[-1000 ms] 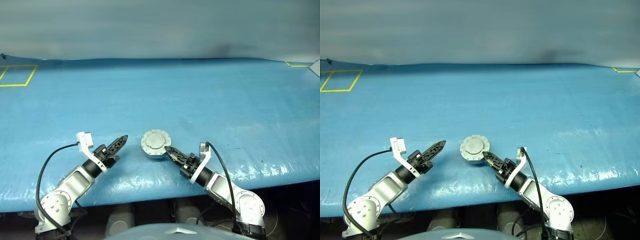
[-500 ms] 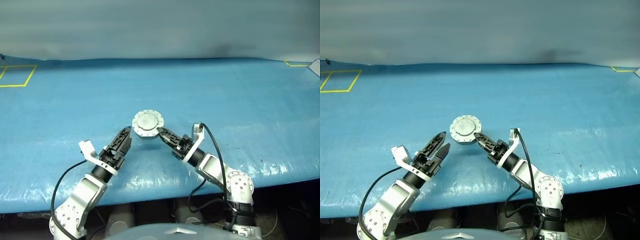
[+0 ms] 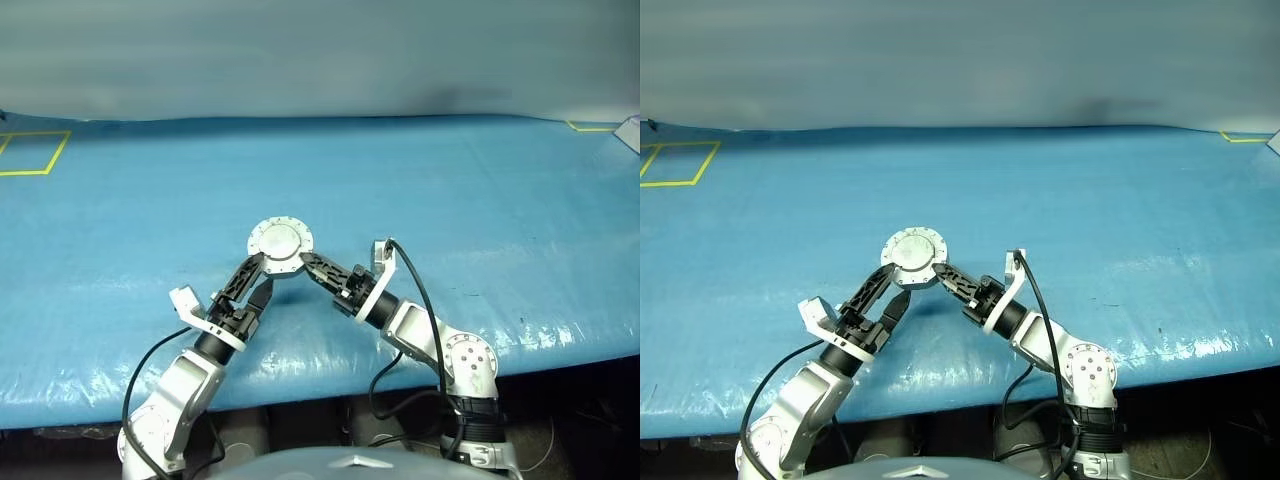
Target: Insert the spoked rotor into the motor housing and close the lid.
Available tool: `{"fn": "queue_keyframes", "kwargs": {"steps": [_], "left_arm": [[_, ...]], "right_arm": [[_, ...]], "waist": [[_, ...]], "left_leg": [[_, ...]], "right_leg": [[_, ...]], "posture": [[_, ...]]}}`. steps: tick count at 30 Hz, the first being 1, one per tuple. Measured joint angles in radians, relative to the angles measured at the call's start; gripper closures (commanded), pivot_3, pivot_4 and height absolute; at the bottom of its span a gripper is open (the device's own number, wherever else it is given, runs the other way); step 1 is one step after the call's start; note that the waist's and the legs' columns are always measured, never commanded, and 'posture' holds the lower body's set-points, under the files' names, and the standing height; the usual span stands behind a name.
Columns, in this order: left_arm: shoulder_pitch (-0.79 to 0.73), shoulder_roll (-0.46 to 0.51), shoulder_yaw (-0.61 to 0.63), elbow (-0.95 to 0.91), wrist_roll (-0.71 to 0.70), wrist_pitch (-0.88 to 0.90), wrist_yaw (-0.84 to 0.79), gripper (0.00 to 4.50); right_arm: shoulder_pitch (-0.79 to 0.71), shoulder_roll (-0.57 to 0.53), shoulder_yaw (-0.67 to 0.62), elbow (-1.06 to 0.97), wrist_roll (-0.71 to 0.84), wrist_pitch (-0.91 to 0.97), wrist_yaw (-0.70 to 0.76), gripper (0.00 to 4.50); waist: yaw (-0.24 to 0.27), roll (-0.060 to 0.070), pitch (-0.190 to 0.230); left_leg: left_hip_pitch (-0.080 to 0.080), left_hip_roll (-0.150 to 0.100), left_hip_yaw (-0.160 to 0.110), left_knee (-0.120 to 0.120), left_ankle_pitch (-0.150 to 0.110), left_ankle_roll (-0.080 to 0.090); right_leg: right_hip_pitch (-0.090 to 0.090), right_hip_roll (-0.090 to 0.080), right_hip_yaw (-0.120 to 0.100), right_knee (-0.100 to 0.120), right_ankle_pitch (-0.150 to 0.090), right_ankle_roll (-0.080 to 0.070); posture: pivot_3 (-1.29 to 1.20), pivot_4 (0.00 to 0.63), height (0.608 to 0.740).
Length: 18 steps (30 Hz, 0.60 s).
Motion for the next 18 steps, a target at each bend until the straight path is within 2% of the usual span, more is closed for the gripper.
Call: {"fn": "queue_keyframes", "kwargs": {"steps": [10, 13, 17, 18], "left_arm": [[-0.010, -0.001, -0.016, 0.007, 0.008, -0.016, -0.032, 0.01], [-0.008, 0.001, -0.026, 0.007, 0.009, -0.015, -0.022, 0.60], [-0.003, 0.005, -0.033, 0.007, 0.010, -0.015, -0.015, 1.96], [0.000, 0.007, -0.033, 0.007, 0.012, -0.016, -0.015, 2.08]], "right_arm": [[0.037, -0.007, 0.046, -0.029, 0.031, 0.014, -0.026, 3.33], [0.037, -0.010, 0.054, -0.042, 0.042, 0.013, -0.031, 3.33], [0.042, -0.022, 0.058, -0.043, 0.047, 0.012, -0.047, 3.33], [0.042, -0.023, 0.059, -0.043, 0.047, 0.012, -0.053, 3.33]], "waist": [[0.000, 0.000, 0.000], [-0.001, 0.000, 0.000], [0.000, 0.000, 0.000], [0.000, 0.000, 0.000]], "left_leg": [[0.000, 0.000, 0.000, 0.000, 0.000, 0.000], [0.000, 0.000, 0.000, 0.000, 0.000, 0.000], [-0.001, 0.000, 0.000, 0.000, 0.000, 0.000], [-0.001, 0.000, 0.000, 0.000, 0.000, 0.000]], "right_leg": [[0.000, 0.000, 0.000, 0.000, 0.000, 0.000], [0.000, 0.000, 0.000, 0.000, 0.000, 0.000], [0.000, 0.000, 0.000, 0.000, 0.000, 0.000], [0.000, 0.000, 0.000, 0.000, 0.000, 0.000]], "posture": [[0.00, 0.150, 0.740], [0.00, 0.150, 0.740], [0.00, 0.150, 0.740], [0.00, 0.150, 0.740]]}}
